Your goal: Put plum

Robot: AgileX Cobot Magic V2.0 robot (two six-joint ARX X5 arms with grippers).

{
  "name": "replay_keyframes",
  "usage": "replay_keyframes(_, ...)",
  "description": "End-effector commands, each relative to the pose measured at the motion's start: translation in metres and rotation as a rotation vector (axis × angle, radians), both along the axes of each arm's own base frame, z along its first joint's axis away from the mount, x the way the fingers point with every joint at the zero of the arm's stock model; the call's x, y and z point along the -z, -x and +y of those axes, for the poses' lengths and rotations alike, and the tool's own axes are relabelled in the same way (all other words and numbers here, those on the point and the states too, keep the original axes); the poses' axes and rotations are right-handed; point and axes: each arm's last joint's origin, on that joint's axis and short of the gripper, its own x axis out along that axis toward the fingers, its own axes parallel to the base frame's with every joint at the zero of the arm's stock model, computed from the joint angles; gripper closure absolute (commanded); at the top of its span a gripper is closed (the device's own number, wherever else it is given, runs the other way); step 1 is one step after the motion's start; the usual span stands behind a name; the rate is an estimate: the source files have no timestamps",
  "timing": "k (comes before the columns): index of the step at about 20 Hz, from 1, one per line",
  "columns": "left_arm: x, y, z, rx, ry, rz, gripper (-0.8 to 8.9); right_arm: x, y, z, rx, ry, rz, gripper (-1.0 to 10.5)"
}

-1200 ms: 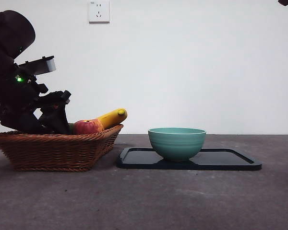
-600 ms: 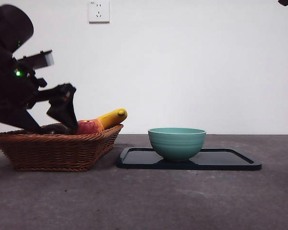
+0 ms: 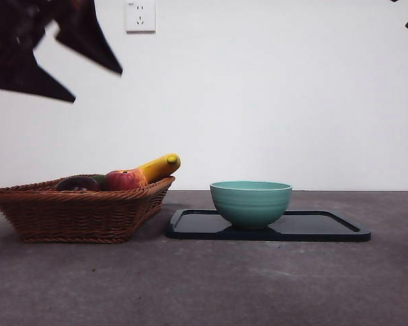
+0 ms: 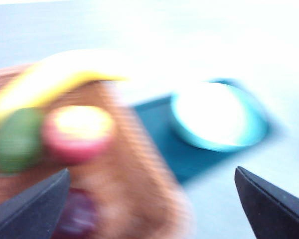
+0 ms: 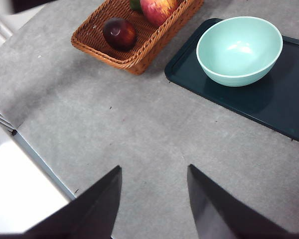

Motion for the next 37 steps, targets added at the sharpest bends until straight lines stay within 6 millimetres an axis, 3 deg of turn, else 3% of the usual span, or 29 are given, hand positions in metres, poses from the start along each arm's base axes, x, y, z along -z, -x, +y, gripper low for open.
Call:
replay_keyframes(1,-0.013,0.017,-0.001,0.1,0.048,0.023,2.87,-0.003,-0.001,0.001,-0.01,-0.004,-0.014,7.4)
replay_keyframes(7,-0.021,0.059,0.008,0.233,0.092,0.143,2.87,-0.003,-0.001,0.001,-0.01,-0.005,-0.015,7.4)
replay_keyframes(10,-0.021,0.069,0.012,0.24,0.075,0.18,2.87,-0.003,-0.001,0.001,-0.01,-0.005,-0.015,7.4)
replay_keyframes(29,-0.02,0.07,0.012,0.245,0.065,0.185,2.88,-0.004,-0.003,0.001,0.038,-0.018,-0.013,7.3)
replay_keyframes(33,-0.02,0.07,0.012,0.245,0.065,0.185,2.88,-0.017,-0.018,0.002,0.208,-0.081,-0.015,6.9)
replay_keyframes(37,-0.02,0.07,0.012,0.245,0.065,0.184,2.88,-0.035,-0.058,0.01,0.275,-0.037,0.012,6.8)
